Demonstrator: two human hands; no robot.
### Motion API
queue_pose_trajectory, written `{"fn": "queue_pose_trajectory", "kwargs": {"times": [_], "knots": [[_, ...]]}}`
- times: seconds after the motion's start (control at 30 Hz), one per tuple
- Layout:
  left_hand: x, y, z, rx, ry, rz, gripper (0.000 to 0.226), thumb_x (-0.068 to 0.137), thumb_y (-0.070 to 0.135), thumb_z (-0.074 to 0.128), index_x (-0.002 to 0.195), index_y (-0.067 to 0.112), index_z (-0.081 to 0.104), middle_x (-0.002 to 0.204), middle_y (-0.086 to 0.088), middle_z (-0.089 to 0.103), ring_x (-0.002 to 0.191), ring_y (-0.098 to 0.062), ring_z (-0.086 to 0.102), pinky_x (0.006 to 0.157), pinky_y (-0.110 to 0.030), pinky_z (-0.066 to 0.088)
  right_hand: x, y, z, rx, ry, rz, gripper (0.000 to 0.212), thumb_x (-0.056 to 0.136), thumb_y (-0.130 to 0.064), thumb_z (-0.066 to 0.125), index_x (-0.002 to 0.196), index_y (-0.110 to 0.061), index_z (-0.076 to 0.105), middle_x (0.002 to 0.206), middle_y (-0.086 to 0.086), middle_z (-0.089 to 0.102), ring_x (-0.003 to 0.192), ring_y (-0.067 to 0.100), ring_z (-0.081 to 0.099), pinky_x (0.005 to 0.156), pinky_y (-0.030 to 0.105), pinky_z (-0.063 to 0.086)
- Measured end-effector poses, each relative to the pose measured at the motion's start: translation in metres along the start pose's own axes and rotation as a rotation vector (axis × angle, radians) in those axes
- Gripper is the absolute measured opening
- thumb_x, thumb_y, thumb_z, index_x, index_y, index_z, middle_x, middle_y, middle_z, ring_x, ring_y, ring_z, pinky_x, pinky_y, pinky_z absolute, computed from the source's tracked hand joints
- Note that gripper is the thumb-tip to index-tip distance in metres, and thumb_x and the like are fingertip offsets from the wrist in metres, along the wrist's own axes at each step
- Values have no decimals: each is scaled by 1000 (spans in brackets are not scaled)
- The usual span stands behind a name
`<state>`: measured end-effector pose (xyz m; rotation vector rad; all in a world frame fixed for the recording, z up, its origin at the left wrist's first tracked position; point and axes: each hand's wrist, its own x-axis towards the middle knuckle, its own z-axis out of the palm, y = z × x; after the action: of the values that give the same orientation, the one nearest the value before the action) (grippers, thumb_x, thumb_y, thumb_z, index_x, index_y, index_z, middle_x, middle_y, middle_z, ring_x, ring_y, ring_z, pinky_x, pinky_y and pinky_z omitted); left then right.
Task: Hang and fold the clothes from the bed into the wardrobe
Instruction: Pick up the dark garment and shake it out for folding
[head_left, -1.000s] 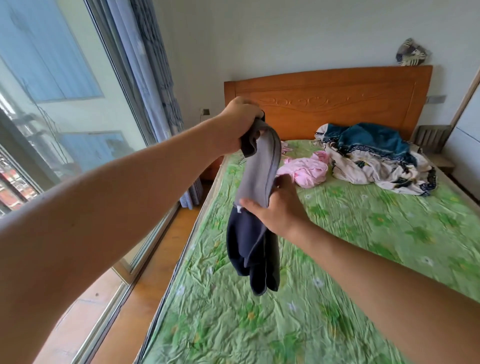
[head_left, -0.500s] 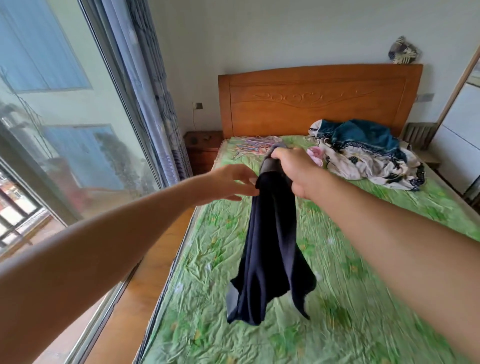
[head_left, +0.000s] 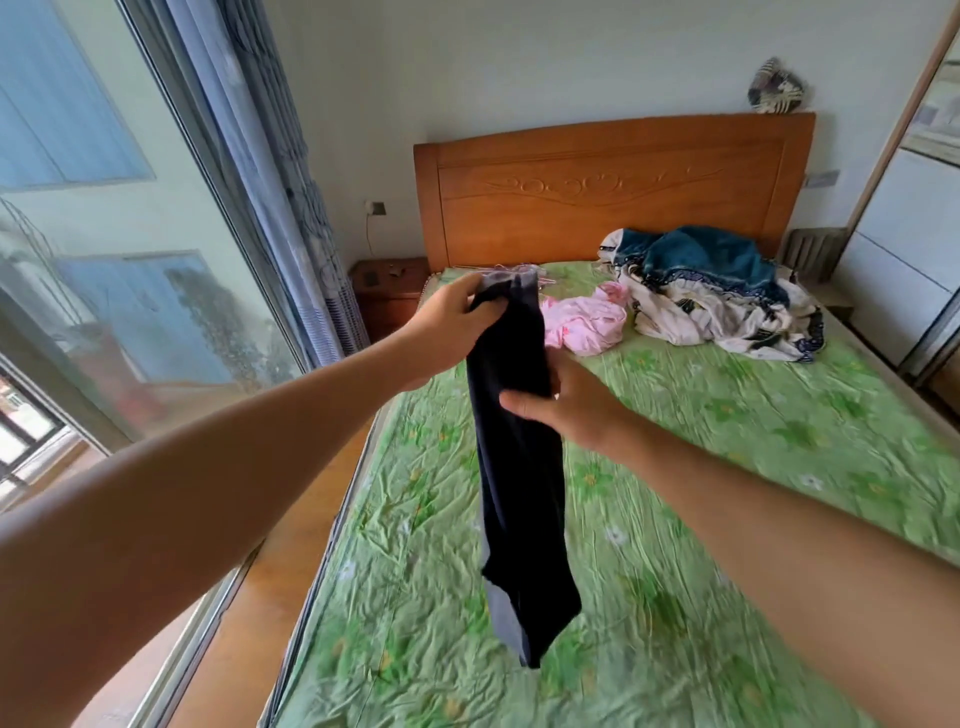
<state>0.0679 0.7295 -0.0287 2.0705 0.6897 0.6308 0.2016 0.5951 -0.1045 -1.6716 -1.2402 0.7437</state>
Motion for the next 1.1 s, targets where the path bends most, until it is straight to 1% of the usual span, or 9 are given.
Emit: {"fn": "queue_pose_trajectory", "kwargs": {"times": [0.1, 0.23, 0.37, 0.47, 0.6, 0.73, 0.83, 0.97, 1.1], "knots": [[1, 9, -4, 48, 19, 20, 16, 102, 31, 52, 98, 18, 61, 81, 7, 65, 69, 0, 60, 63, -21, 49, 3, 25, 9, -119, 52, 7, 29, 94, -23, 66, 123, -18, 67, 114, 0, 72, 106, 21, 68, 84, 29, 50], [0, 21, -17, 87, 49, 7, 28, 97, 43, 52, 99, 20, 67, 83, 4, 66, 74, -9, 62, 71, -30, 50, 20, 14, -6, -57, 240, -54, 14, 101, -21, 54, 98, -14, 66, 91, 6, 69, 84, 21, 64, 71, 38, 45], [-1, 40, -38, 2, 178, -25, 30, 94, 48, 50, 92, 26, 70, 80, 7, 73, 77, -11, 70, 81, -34, 56, 26, -2, -29, -127, 265, -174, 28, 92, -57, 57, 85, -30, 55, 76, -13, 61, 67, -4, 56, 58, 20, 37], [-2, 60, -51, -124, 247, 5, 24, 100, 41, 50, 96, 26, 69, 84, 6, 76, 83, -13, 73, 84, -37, 60, 12, 14, -22, -181, -5, -144, 55, 73, -75, 67, 115, -40, 63, 98, -26, 66, 87, -12, 58, 70, 7, 40], [-2, 82, -63, -274, 295, 24, 21, 102, 27, 53, 101, 16, 71, 89, -3, 76, 85, -18, 74, 73, -31, 58, 1, 65, 9, -324, -150, 13, 15, 81, -29, 74, 93, -34, 68, 87, -18, 65, 93, 14, 67, 67, 21, 43], [-2, 87, -78, -289, 328, 21, 20, 101, 17, 53, 97, 12, 72, 91, -9, 73, 85, -20, 72, 78, -34, 58, -7, 97, 12, -250, -78, 120, 14, 85, -17, 56, 80, -29, 60, 82, -10, 65, 82, 18, 64, 63, 27, 43], [0, 74, -92, -35, 350, -4, 22, 97, 10, 50, 100, 21, 69, 95, -15, 69, 84, -22, 65, 78, -36, 55, 1, 108, -9, -219, 116, 193, 11, 90, -17, 47, 87, -16, 58, 83, 4, 64, 80, 28, 63, 60, 32, 39], [-4, 39, -105, 279, 120, 37, 54, 87, -4, 39, 116, 39, 56, 84, 0, 62, 60, -16, 48, 49, -24, 40, 13, 99, -53, -331, 336, 211, 9, 94, -18, 46, 88, -20, 52, 80, 1, 57, 75, 29, 56, 57, 33, 34], [4, 9, -113, 734, -127, 92, 42, 79, -3, 48, 95, 32, 64, 95, 4, 64, 87, -23, 64, 74, -31, 53, 10, 95, -92, -545, 402, 189, 13, 97, -27, 57, 89, -17, 52, 84, 4, 53, 78, 26, 47, 68, 35, 35]]}}
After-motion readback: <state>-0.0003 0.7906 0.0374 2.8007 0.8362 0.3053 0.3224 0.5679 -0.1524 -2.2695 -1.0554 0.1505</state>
